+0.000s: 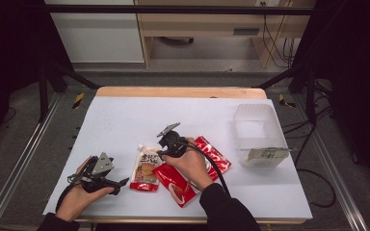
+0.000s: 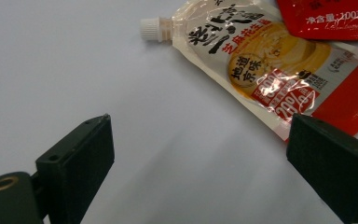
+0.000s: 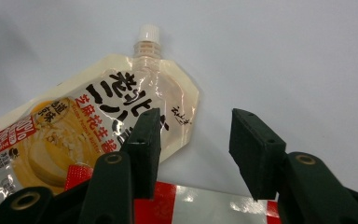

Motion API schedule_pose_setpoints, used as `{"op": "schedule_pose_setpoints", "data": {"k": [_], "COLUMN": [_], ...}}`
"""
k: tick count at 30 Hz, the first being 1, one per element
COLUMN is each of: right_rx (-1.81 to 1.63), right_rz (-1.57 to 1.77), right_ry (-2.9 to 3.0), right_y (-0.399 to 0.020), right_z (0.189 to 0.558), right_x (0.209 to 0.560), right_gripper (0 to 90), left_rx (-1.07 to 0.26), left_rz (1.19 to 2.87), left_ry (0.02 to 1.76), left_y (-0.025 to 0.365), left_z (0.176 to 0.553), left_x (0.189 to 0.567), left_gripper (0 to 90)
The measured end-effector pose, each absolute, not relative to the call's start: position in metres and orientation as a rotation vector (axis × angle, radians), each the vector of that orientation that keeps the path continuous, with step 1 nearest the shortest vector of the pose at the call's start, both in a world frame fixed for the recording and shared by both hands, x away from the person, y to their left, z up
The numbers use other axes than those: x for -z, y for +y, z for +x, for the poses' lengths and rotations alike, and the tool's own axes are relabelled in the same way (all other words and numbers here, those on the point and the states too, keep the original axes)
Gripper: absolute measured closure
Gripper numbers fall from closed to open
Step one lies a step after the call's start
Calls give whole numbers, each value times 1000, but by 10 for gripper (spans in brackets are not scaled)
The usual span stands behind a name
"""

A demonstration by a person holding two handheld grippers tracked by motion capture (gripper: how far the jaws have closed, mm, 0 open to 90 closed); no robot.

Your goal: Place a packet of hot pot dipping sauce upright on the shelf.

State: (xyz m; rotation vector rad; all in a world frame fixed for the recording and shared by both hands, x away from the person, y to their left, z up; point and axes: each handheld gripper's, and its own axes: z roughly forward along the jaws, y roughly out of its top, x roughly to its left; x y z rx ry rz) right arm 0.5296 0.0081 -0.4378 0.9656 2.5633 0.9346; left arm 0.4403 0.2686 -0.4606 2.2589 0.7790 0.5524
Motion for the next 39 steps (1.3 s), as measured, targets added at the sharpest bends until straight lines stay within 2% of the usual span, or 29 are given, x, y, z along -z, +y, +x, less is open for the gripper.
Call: {"op": "schedule_pose_setpoints", "data": {"k": [23, 27, 35, 39], "right_rx": [-1003, -999, -969, -982], "right_rz": [1106, 1088, 992, 927], "right_ry": [2643, 2662, 2675, 2667], "right_y": [20, 22, 24, 27], "right_z": [548, 546, 541, 537], "right_x": [466, 465, 464, 460], "right_gripper": [596, 649, 845, 896], "left_rx": [-561, -556, -557, -553], "left_rz": [2263, 2267, 2269, 2252], "left_ry": [753, 768, 770, 777], "left_y": [264, 264, 264, 266], "left_z": [441, 440, 440, 441], "left_x": [462, 461, 461, 459], "left_gripper": [83, 85, 85, 85]}}
